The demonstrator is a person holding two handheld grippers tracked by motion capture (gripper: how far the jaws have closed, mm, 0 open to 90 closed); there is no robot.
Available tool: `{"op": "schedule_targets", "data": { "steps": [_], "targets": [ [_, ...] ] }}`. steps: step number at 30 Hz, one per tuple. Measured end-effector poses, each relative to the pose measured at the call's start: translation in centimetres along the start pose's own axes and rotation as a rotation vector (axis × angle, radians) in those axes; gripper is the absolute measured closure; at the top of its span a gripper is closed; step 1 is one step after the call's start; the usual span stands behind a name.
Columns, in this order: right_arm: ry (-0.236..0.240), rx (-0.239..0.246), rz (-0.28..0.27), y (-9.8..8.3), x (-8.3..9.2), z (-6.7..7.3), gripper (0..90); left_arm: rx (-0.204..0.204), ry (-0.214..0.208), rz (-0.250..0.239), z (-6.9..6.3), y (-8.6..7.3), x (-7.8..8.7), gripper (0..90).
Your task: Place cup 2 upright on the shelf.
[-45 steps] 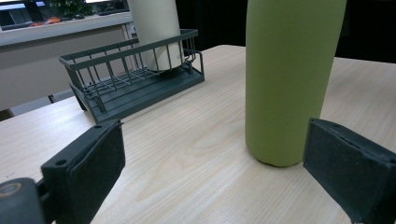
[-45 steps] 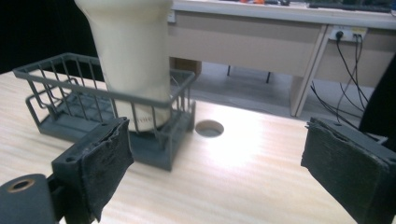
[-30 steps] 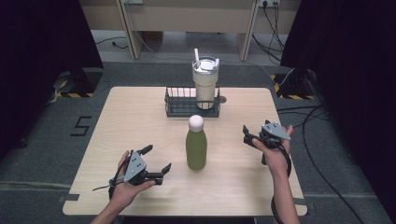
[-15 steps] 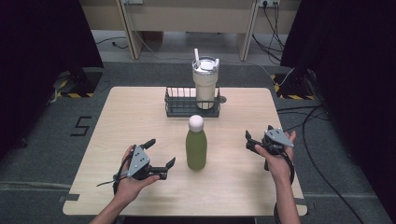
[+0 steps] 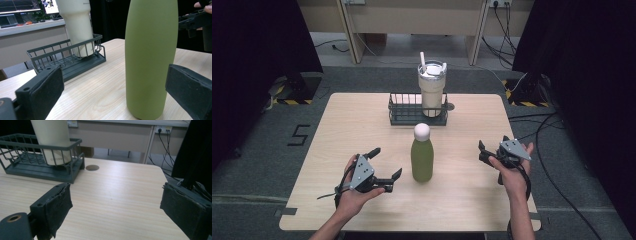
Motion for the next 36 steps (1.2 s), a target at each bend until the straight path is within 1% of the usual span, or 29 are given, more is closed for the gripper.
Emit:
{"op": "schedule_targets", "data": {
  "steps": [4, 8, 12, 13, 14, 16, 18, 19, 20, 22, 23, 26, 27, 28, 30, 31, 32, 36],
  "targets": [
    [0.009, 0.010, -0.010, 0.5, 0.1, 0.3, 9.7, 0.000, -0.001, 0.001, 0.1, 0.0, -0.1, 1.4],
    [0.012, 0.014, -0.014, 0.7, 0.0, 0.3, 9.7, -0.002, -0.012, 0.004, -0.2, 0.1, -0.6, 1.4],
    [0.011, 0.004, -0.019, 0.6, 0.2, -0.1, 9.8, -0.010, -0.040, 0.009, -0.9, 0.4, -1.7, 1.5],
    [0.011, 0.004, -0.019, 0.6, 0.2, -0.1, 9.8, -0.010, -0.040, 0.009, -0.9, 0.4, -1.7, 1.5],
    [0.007, 0.004, -0.013, 0.5, 0.3, -0.2, 9.9, -0.017, -0.056, 0.013, -1.1, 0.6, -2.3, 1.5],
    [0.005, 0.002, -0.014, 0.5, 0.4, -0.2, 10.0, -0.026, -0.072, 0.017, -1.4, 0.8, -2.8, 1.5],
    [0.004, 0.005, -0.009, 0.5, 0.5, -0.3, 10.0, -0.026, -0.077, 0.018, -1.5, 0.9, -3.1, 1.4],
    [0.002, 0.002, -0.010, 0.6, 0.5, -0.3, 10.1, -0.023, -0.079, 0.017, -1.6, 1.0, -3.3, 1.4],
    [0.000, -0.001, -0.013, 0.7, 0.6, -0.4, 10.1, -0.009, -0.091, 0.016, -1.9, 1.2, -3.8, 1.4],
    [-0.002, -0.003, -0.018, 0.8, 0.7, -0.4, 10.1, -0.010, -0.099, 0.015, -2.1, 1.3, -4.0, 1.3],
    [-0.004, 0.000, -0.021, 0.9, 0.8, -0.5, 10.1, -0.015, -0.115, 0.020, -2.5, 1.3, -4.4, 1.3],
    [-0.006, -0.007, -0.024, 1.0, 0.9, -0.6, 10.1, -0.019, -0.135, 0.031, -3.1, 1.3, -4.9, 1.3],
    [-0.004, -0.009, -0.026, 1.1, 1.0, -0.6, 10.1, -0.019, -0.135, 0.031, -3.1, 1.3, -4.9, 1.3],
    [-0.003, -0.008, -0.027, 1.1, 0.9, -0.6, 10.1, -0.018, -0.147, 0.034, -3.4, 1.3, -5.3, 1.3],
    [-0.003, -0.007, -0.026, 1.0, 0.9, -0.6, 10.1, -0.013, -0.152, 0.035, -3.5, 1.3, -5.5, 1.7],
    [-0.001, -0.012, -0.021, 0.9, 0.9, -0.6, 10.1, 0.003, -0.161, 0.038, -3.7, 1.1, -5.9, 2.3],
    [0.000, -0.012, -0.019, 0.8, 0.8, -0.6, 10.2, 0.006, -0.164, 0.040, -3.8, 1.1, -6.1, 2.7],
    [0.003, -0.011, -0.011, 0.7, 0.7, -0.5, 10.3, 0.002, -0.173, 0.038, -4.1, 1.3, -6.9, 3.7]
  ]
}}
Point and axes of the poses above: each handheld gripper's, and its own axes: x roughly backward along the jaws, y roughly out of its top, z roughly to its left, the point moved 5 cm from there along -x, roughly forward along the jaws, and after that the axes turned 7 degrees about x, right-handed, at the moved point
